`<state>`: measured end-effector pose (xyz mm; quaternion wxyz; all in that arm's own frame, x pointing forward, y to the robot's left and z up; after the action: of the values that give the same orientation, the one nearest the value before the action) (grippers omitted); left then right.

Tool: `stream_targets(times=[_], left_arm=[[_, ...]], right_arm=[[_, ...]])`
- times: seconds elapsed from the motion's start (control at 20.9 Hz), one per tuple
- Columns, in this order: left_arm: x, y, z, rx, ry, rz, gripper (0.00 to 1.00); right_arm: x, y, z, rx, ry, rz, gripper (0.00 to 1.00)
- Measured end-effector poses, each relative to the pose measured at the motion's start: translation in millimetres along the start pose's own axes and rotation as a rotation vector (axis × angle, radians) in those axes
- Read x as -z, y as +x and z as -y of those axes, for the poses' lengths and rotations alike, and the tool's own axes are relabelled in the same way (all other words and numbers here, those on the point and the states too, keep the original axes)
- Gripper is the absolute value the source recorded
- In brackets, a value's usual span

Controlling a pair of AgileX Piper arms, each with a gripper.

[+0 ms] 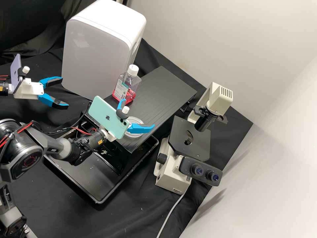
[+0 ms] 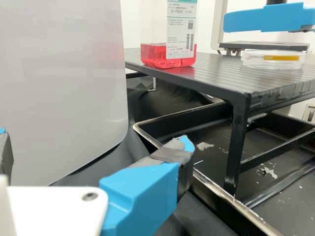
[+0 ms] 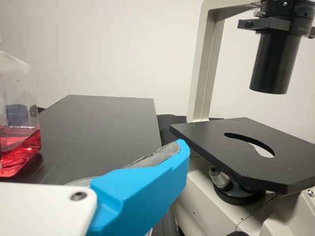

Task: Remove the lid from the petri dish

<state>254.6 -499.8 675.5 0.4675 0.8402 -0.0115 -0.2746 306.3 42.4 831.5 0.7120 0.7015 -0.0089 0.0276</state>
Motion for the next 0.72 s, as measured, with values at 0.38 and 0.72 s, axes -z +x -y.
stream_targets(times=[0.38,0.72], left_arm=[[-7.1,-8.3,1.0,0.014,0.013,0.039,1.00],[-15.2,-9.6,4.4,0.028,0.016,0.067,1.00]], right_arm=[[0.0,0.0,0.0,0.000,0.000,0.000,1.00],[-3.2,-11.0,2.9,0.013,-0.001,0.013,1.00]])
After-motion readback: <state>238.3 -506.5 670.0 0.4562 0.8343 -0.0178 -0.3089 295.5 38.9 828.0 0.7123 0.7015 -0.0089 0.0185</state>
